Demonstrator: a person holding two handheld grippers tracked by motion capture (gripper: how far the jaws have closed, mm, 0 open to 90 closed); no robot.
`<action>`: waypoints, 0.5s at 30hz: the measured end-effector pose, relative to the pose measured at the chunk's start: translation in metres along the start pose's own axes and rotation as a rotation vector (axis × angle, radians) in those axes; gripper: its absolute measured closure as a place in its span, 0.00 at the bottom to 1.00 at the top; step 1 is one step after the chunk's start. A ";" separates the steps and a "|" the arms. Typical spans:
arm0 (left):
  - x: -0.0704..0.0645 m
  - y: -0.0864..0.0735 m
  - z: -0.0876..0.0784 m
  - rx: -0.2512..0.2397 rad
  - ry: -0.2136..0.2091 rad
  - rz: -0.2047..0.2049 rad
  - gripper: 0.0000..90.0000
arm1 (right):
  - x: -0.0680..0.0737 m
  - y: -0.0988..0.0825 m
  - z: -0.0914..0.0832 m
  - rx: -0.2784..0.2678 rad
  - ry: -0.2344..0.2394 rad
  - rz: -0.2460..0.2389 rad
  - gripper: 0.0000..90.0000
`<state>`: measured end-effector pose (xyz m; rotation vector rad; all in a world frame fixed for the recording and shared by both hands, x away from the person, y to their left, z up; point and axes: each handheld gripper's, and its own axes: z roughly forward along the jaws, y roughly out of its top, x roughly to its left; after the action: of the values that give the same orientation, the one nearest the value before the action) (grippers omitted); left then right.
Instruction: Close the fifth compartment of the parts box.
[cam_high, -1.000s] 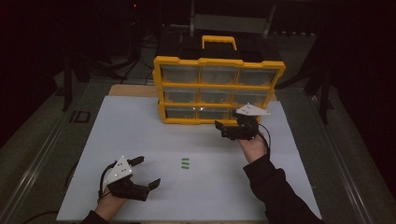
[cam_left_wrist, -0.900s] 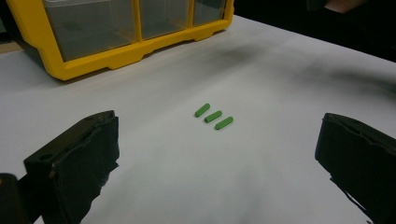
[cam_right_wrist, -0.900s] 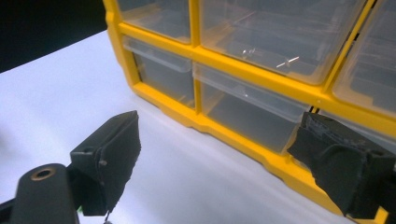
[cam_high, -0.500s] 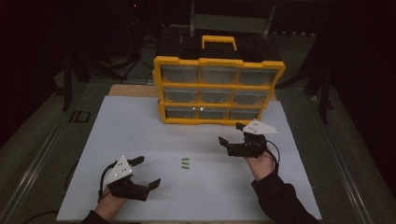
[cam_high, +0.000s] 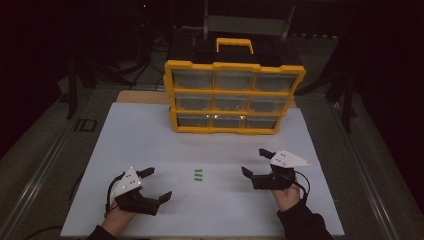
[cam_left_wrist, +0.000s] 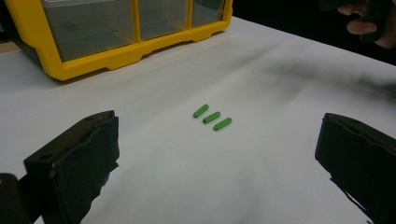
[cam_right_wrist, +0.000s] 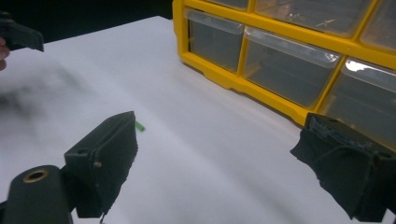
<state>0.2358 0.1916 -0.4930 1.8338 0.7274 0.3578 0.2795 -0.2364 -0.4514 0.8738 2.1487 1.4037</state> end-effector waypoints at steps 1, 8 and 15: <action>0.000 0.000 0.000 0.000 -0.001 0.000 0.00 | 0.000 -0.003 -0.003 -0.005 -0.009 -0.005 0.13; 0.000 0.000 0.000 -0.002 -0.003 0.000 0.00 | -0.003 -0.020 -0.018 -0.002 -0.031 -0.031 0.12; 0.000 0.000 0.000 -0.003 -0.007 0.000 0.00 | -0.011 -0.040 -0.028 0.012 -0.022 -0.043 0.12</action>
<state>0.2357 0.1918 -0.4932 1.8313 0.7217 0.3526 0.2587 -0.2738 -0.4765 0.8388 2.1488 1.3558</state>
